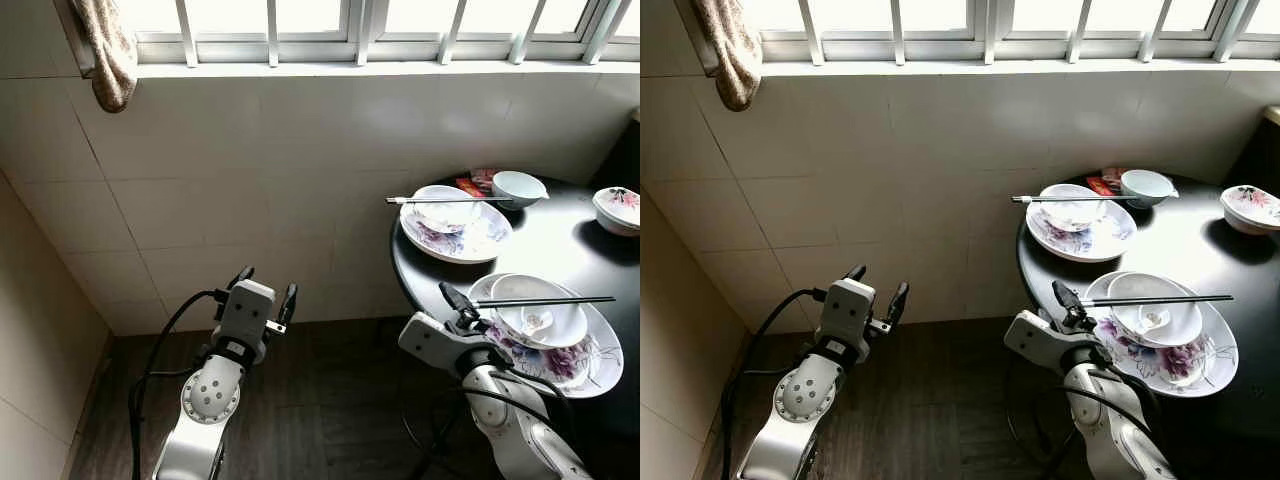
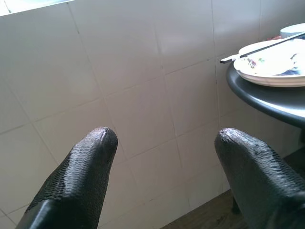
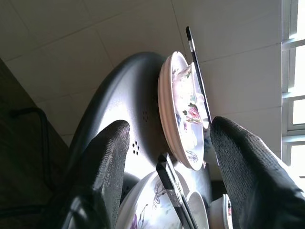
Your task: Kitchen organization
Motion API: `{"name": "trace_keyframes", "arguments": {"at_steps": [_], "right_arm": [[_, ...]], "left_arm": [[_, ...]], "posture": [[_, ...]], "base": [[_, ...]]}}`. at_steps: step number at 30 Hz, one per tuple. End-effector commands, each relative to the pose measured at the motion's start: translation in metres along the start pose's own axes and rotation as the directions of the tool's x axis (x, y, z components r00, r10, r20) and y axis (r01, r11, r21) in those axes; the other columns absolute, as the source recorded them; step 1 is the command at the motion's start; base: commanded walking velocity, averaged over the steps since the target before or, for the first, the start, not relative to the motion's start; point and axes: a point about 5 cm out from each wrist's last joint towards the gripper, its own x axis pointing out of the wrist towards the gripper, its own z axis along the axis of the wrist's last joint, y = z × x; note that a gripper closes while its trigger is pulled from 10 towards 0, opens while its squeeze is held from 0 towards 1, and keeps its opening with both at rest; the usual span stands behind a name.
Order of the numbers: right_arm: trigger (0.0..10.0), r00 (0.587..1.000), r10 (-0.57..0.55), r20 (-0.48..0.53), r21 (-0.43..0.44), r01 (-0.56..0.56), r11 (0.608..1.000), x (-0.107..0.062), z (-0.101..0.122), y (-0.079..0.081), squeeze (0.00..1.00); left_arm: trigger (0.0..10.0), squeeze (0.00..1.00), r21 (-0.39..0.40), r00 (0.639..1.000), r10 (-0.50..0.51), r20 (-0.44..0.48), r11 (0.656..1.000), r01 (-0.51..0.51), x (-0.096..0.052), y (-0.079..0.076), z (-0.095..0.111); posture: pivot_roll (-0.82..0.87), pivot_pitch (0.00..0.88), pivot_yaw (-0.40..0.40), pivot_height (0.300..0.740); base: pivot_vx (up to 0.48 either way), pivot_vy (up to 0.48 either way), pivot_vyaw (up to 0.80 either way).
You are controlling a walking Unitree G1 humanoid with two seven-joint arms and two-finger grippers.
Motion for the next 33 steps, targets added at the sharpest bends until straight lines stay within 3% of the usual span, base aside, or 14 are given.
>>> {"name": "trace_keyframes", "arguments": {"at_steps": [1,7,17,33], "right_arm": [[10.0,1.0,-0.003,0.003,-0.049,0.003,0.999,0.002,0.001,-0.002,0.0],[10.0,1.0,0.006,-0.018,-0.072,-0.007,0.997,0.003,-0.002,0.001,0.0],[10.0,0.996,0.026,-0.085,-0.002,-0.026,1.0,0.007,-0.01,0.001,0.0],[10.0,0.997,0.04,-0.071,-0.013,-0.041,0.999,0.022,-0.012,-0.002,0.0]], "left_arm": [[10.0,0.0,-0.011,1.0,-0.003,-0.006,1.0,0.003,0.002,0.001,0.0],[10.0,0.0,-0.014,1.0,-0.004,-0.007,1.0,0.004,0.002,0.003,0.0],[10.0,0.0,-0.01,1.0,-0.008,-0.009,1.0,0.008,0.003,0.005,-0.001],[10.0,0.0,-0.012,1.0,-0.009,-0.007,1.0,0.009,0.004,0.004,-0.001]], "posture": [[0.03,0.0,-0.032,0.74],[0.03,0.0,-0.03,0.74],[0.04,0.0,-0.02,0.74],[0.05,0.0,-0.024,0.74]], "base": [[0.0,0.0,0.0],[0.0,0.0,0.0],[0.0,0.0,0.0],[0.0,0.0,0.0]]}}
